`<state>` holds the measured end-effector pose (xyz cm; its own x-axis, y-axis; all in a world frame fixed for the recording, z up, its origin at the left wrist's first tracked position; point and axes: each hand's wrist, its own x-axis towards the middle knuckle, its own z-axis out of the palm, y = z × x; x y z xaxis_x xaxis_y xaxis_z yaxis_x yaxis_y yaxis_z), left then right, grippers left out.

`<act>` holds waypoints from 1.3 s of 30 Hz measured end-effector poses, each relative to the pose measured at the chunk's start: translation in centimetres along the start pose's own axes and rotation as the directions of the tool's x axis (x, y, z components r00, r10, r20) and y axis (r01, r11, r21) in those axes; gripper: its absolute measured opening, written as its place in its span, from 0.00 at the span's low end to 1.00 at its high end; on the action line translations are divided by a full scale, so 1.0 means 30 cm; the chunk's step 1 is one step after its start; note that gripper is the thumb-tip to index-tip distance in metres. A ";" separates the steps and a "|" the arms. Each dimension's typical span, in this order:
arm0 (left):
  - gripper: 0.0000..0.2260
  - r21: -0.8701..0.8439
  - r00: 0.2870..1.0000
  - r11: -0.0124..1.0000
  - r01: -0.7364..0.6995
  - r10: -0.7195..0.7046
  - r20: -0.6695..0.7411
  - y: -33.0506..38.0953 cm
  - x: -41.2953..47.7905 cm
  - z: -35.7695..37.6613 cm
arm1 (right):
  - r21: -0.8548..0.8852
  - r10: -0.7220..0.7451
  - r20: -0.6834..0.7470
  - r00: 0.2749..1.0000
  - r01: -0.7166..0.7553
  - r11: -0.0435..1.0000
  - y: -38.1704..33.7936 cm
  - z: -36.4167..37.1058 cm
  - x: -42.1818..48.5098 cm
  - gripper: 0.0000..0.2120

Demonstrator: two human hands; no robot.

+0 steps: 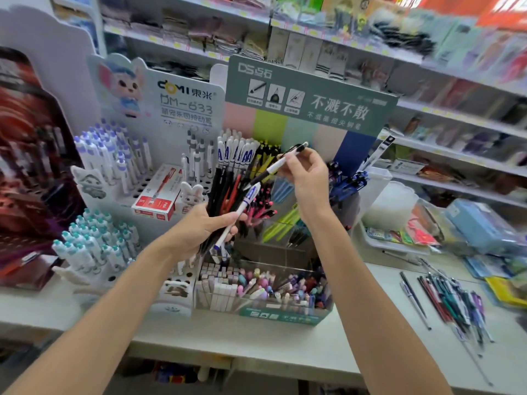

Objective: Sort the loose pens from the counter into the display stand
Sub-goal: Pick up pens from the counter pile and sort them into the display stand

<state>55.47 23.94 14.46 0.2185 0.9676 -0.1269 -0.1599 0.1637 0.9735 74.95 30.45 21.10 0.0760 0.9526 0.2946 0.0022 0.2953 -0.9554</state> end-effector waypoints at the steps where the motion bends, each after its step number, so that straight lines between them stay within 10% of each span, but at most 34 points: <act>1: 0.11 -0.002 0.999 1.000 -0.013 0.013 -0.046 -0.003 0.001 -0.013 | -0.017 -0.013 -0.002 1.000 0.013 1.000 -0.001 -0.007 0.014 0.03; 19: 0.12 -0.041 0.940 0.986 -0.164 0.144 -0.308 -0.043 0.006 -0.043 | -0.278 -0.044 0.165 0.985 0.089 0.956 0.206 0.033 -0.217 0.08; 31: 0.11 -0.131 0.966 0.987 -0.090 0.054 -0.252 -0.108 -0.103 -0.110 | -0.747 -0.154 0.281 0.947 0.317 0.585 0.456 0.174 -0.285 0.09; 39: 0.08 -0.144 0.980 0.988 -0.062 0.033 -0.196 -0.097 -0.123 -0.085 | -0.801 0.216 0.300 0.929 0.123 0.586 0.398 0.159 -0.285 0.09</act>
<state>52.67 20.40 11.61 0.0206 0.9914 -0.1293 -0.3103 0.1293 0.9418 69.57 26.18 7.26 -0.2284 0.9708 0.0735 0.8094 0.2313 -0.5398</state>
